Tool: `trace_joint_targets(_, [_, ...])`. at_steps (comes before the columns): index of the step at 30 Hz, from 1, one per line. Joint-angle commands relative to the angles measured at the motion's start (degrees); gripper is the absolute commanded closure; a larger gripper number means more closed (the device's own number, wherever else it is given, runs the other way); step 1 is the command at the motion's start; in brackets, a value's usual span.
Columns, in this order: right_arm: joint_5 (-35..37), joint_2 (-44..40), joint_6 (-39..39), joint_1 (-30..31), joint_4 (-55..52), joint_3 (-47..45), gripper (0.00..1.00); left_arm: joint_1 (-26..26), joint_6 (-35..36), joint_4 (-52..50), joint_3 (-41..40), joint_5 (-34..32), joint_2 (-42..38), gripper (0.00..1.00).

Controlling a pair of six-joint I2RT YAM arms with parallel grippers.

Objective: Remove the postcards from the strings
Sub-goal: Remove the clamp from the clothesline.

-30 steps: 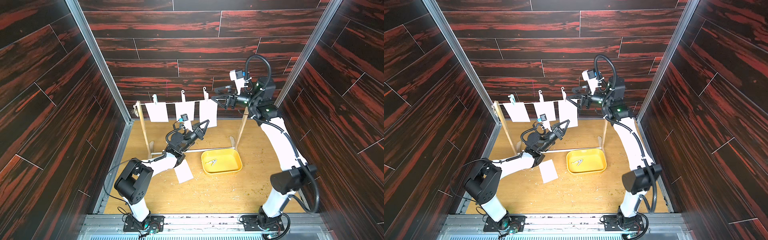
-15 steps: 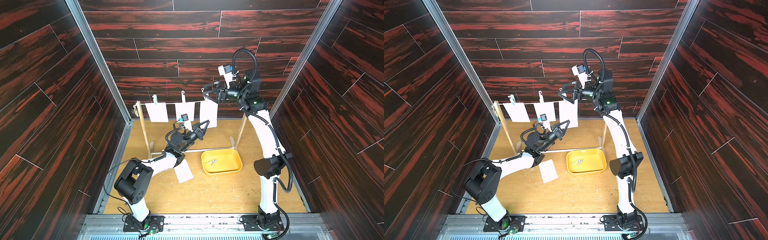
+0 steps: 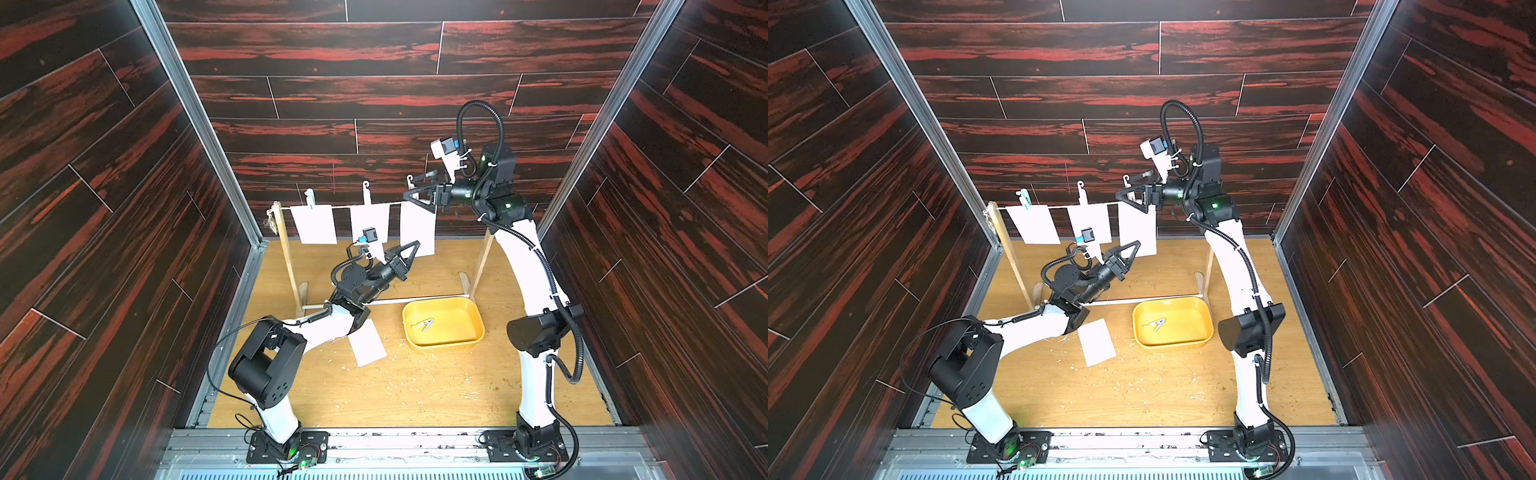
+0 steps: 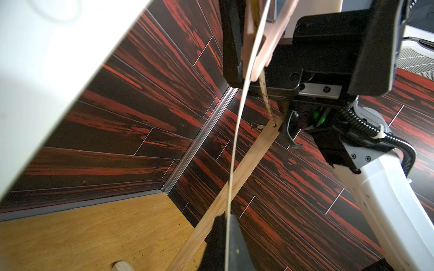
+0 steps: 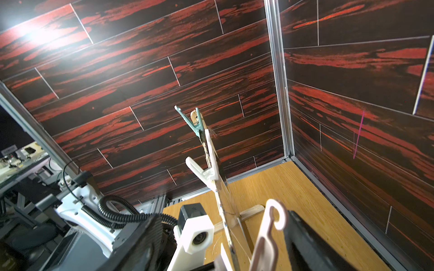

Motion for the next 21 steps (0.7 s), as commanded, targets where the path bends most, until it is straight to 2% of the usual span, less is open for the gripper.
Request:
trace_joint_targets(1, [-3.9,1.6,-1.3,0.3,-1.1,-0.7,0.22,0.4,-0.5,2.5,0.9,1.6,-2.1,1.00])
trace_joint_targets(11, [-7.1,-0.8,0.3,-0.4,2.2,-4.2,0.36,0.6,-2.7,4.8,0.4,2.5,-1.6,1.00])
trace_joint_targets(16, [-7.5,-3.4,1.6,-0.8,6.0,-8.5,0.37,0.9,-4.1,5.9,0.7,3.1,-1.1,1.00])
trace_joint_targets(21, [-8.6,-3.2,3.6,-0.8,8.1,-8.8,0.41,0.8,-4.9,6.5,0.8,3.6,-0.6,1.00])
